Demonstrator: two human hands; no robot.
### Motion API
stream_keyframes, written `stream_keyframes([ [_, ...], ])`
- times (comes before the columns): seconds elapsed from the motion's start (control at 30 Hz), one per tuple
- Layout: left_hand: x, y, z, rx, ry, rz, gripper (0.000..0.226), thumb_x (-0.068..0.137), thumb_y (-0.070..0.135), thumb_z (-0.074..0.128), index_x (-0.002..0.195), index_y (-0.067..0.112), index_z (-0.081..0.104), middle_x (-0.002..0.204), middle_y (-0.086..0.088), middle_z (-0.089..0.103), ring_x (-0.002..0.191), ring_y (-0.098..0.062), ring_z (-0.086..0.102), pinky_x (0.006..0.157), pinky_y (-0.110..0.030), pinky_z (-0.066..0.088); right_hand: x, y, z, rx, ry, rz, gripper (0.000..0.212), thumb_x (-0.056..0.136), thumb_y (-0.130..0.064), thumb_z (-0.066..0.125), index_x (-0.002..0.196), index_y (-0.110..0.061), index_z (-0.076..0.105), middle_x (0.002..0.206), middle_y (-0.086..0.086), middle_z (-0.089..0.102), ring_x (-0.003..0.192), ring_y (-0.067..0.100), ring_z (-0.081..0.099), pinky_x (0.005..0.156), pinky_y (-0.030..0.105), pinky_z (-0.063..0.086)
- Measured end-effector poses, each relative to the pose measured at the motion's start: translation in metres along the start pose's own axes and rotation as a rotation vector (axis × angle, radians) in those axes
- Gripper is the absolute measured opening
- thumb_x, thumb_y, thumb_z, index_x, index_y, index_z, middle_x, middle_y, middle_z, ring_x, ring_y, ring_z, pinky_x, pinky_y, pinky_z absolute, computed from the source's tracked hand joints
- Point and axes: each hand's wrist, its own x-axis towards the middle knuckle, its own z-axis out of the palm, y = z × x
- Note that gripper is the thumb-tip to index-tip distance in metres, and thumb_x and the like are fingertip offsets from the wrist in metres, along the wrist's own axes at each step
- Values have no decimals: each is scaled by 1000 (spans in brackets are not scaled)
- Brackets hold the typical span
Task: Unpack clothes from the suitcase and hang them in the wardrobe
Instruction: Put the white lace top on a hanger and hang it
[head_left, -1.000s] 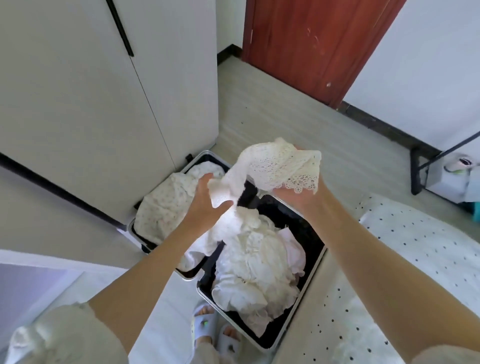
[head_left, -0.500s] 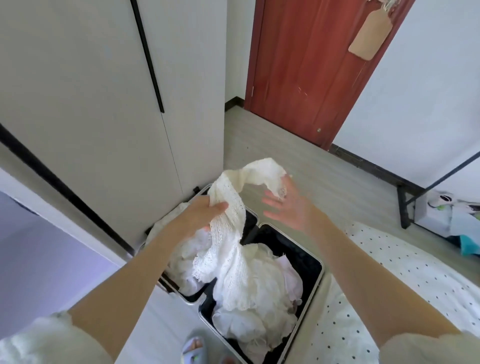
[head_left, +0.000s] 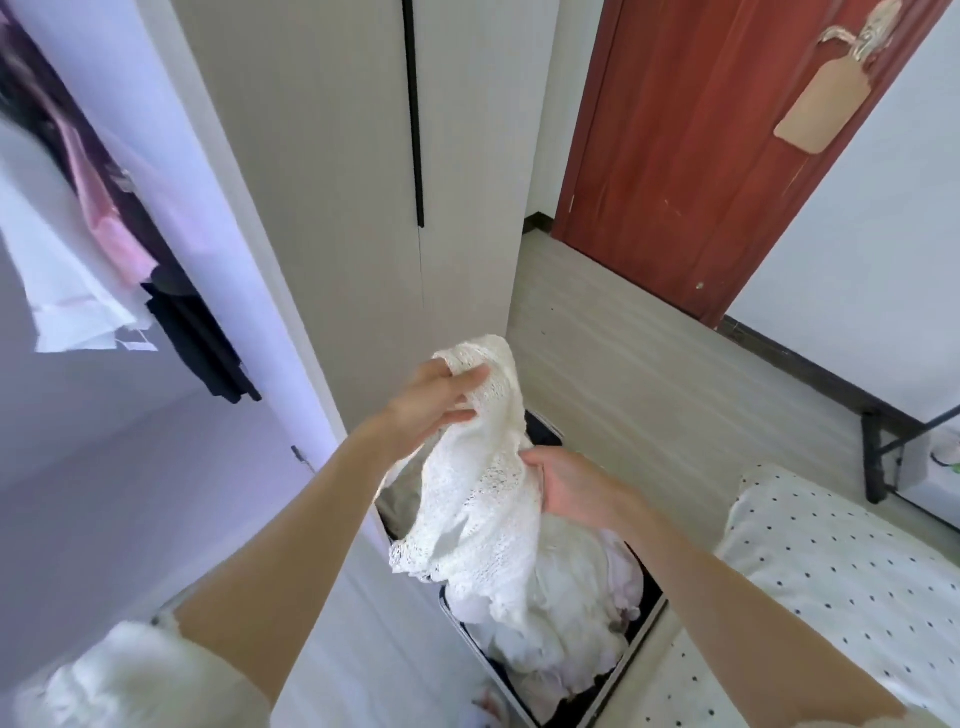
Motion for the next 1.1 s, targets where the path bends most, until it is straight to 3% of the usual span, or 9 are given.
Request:
stream_keyframes([
  [0.1, -38, -32, -28, 115, -93, -71, 65, 73, 53, 72, 121, 14, 54, 117, 6, 58, 114, -16, 53, 106, -42, 38, -16, -15, 30, 131, -29, -61, 38, 101, -21, 33, 128, 1, 49, 106, 13, 62, 88, 25, 64, 70, 20, 55],
  [0.2, -88, -55, -59, 186, -83, -153, 91, 60, 65, 73, 133, 20, 42, 129, 11, 46, 129, -14, 40, 112, -45, 30, -27, -28, 67, 213, -118, -94, 32, 99, -20, 35, 110, -5, 61, 96, 6, 71, 89, 17, 69, 81, 29, 50],
  [0.33, -151, -79, -103, 197, -186, -272, 100, 52, 70, 74, 138, 37, 34, 143, 18, 38, 135, -8, 32, 112, -46, 28, -37, -50, 126, 226, -150, -81, 34, 100, -25, 36, 74, -10, 52, 61, 2, 61, 57, 13, 64, 64, 29, 46],
  [0.47, -213, -94, -147, 103, -135, -346, 66, 71, 48, 74, 127, 25, 50, 129, 7, 58, 115, -14, 57, 104, -42, 42, -41, -63, 196, 211, -179, -125, 36, 102, -22, 33, 79, -6, 55, 66, 8, 66, 64, 19, 68, 71, 36, 47],
  [0.63, -291, -78, -192, -199, 209, -119, 30, 83, 19, 64, 107, 4, 64, 104, -11, 70, 88, -21, 70, 68, -28, 57, -38, -81, 286, 109, -140, -134, 40, 103, -31, 32, 99, -1, 57, 99, 17, 65, 96, 30, 62, 92, 41, 47],
  [0.77, -338, -47, -226, -339, 415, -42, 18, 94, 12, 50, 99, 1, 64, 82, -8, 71, 65, -15, 69, 56, -24, 56, -34, -84, 338, -255, -38, -227, 31, 97, -29, 43, 100, -2, 60, 90, 11, 54, 82, 23, 56, 76, 30, 44],
  [0.9, -372, -15, -253, -650, 597, 134, 19, 97, 8, 42, 85, 7, 57, 62, -3, 65, 49, -11, 62, 48, -22, 55, -54, -84, 385, -539, -220, -321, 10, 92, -16, 54, 100, -18, 61, 93, -2, 57, 83, 11, 55, 73, 27, 43],
  [1.0, -382, 7, -266, -706, 630, 202, 24, 99, 11, 39, 78, 8, 51, 65, -4, 59, 50, -13, 58, 50, -23, 54, -53, -85, 410, -700, -472, -270, 51, 87, -21, 65, 134, -24, 46, 133, -10, 48, 119, 10, 45, 106, 38, 31],
  [1.1, -387, 30, -278, -690, 678, 239, 27, 99, 10, 39, 75, 6, 50, 49, -5, 55, 38, -14, 57, 48, -23, 54, -38, -85, 445, -742, -612, -299, 58, 81, -38, 70, 132, -29, 45, 135, -13, 48, 123, 9, 46, 110, 41, 32],
])
